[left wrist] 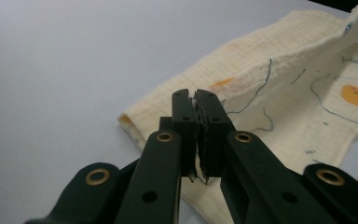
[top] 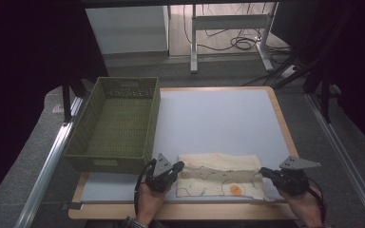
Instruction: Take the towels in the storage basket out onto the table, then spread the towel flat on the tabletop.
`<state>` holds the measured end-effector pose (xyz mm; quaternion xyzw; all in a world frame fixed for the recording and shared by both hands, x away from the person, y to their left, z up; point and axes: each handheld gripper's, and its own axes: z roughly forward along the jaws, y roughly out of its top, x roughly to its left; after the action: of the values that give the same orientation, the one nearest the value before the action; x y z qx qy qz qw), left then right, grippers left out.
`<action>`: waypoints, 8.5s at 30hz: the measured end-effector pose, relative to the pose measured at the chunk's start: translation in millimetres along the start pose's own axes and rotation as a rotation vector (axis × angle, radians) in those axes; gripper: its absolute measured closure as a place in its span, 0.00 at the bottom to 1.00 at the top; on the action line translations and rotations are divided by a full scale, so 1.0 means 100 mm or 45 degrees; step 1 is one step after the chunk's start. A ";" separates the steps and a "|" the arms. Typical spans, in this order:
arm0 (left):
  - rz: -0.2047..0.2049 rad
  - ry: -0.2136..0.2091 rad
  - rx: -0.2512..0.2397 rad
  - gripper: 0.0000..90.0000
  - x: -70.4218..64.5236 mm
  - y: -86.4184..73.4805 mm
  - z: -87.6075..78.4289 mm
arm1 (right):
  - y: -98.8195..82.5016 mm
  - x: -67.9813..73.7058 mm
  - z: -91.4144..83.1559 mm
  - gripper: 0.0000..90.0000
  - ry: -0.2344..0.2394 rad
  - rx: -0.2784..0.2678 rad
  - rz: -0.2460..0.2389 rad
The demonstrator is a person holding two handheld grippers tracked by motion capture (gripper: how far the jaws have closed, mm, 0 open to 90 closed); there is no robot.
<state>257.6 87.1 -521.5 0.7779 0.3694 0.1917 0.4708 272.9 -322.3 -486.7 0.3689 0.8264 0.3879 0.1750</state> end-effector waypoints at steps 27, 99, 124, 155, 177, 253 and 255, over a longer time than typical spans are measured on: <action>-0.051 -0.067 0.079 0.64 -0.11 -0.32 -0.27 | -0.31 0.16 -0.21 0.84 0.061 0.004 0.049; 0.035 -0.197 0.163 0.99 -0.26 -0.27 -0.21 | -0.31 0.14 0.17 0.64 0.029 0.042 0.088; -0.039 0.264 0.165 0.63 0.15 0.09 0.38 | -0.05 -0.03 0.32 0.61 -0.095 -0.002 0.147; -0.169 0.085 0.161 0.95 0.30 0.16 0.54 | 0.55 -0.47 0.74 0.97 -0.133 0.032 0.080; -0.220 0.156 0.254 0.74 0.44 0.17 0.61 | 0.56 -0.12 0.70 0.72 0.066 0.018 0.018; -0.046 -0.031 0.141 0.97 0.10 0.98 1.05 | 0.61 0.83 0.65 0.93 0.270 -0.049 -0.186; -0.030 -0.040 0.142 0.97 0.06 1.02 1.10 | 0.58 0.78 0.62 0.94 0.256 -0.051 -0.178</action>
<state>372.7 -2.2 -485.6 0.8013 0.3813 0.1530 0.4349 284.3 -207.5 -481.5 0.2661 0.8556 0.4261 0.1250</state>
